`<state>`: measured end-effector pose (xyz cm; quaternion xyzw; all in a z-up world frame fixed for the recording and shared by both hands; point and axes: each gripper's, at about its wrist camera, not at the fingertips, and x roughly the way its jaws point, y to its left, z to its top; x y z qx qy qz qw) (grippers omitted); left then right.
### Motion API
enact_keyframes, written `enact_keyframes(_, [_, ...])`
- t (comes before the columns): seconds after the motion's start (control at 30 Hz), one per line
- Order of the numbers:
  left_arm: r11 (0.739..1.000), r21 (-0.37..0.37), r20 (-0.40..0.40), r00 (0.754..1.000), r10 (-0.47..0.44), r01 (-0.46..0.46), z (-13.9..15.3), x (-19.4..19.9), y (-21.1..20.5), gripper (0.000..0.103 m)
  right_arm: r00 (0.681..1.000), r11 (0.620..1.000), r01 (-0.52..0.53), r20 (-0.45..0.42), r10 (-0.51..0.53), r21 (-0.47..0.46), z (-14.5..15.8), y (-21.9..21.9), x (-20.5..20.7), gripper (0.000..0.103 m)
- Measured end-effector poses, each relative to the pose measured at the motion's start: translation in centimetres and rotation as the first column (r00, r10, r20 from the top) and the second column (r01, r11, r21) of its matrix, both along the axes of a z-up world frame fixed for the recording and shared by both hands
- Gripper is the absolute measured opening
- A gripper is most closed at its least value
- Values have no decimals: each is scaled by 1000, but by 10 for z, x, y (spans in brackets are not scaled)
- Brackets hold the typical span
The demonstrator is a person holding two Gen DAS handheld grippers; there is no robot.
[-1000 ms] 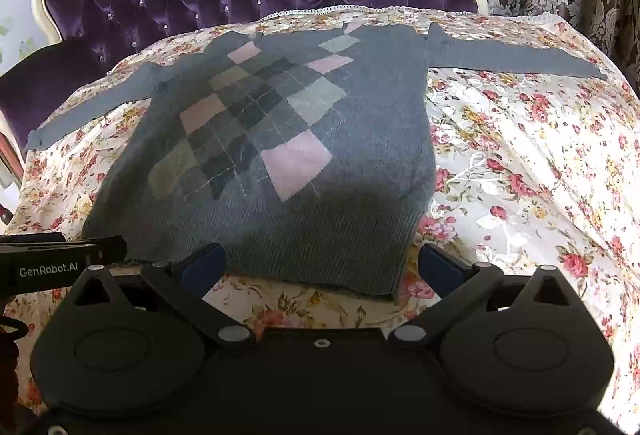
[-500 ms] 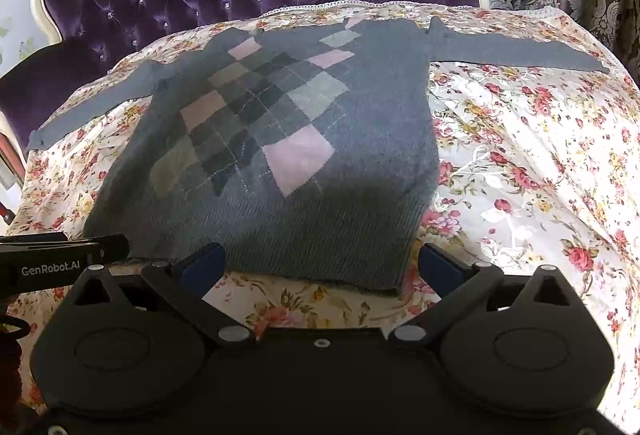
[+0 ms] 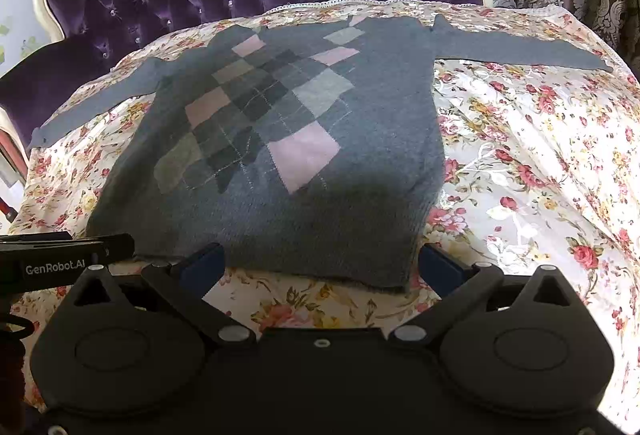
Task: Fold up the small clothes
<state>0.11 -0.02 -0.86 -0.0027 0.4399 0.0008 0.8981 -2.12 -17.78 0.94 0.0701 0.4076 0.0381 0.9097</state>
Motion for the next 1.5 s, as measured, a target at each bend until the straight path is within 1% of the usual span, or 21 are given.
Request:
enact_keyframes(1.03, [1000, -3, -6, 1000, 1, -1, 0, 1, 0, 77, 1000, 1000, -14, -16, 15, 12, -1, 3, 4, 102])
enact_keyframes(1.5, [1000, -13, -19, 1000, 6, -6, 4, 14, 3, 77, 999, 999, -31, -36, 32, 22, 1, 4, 13, 102])
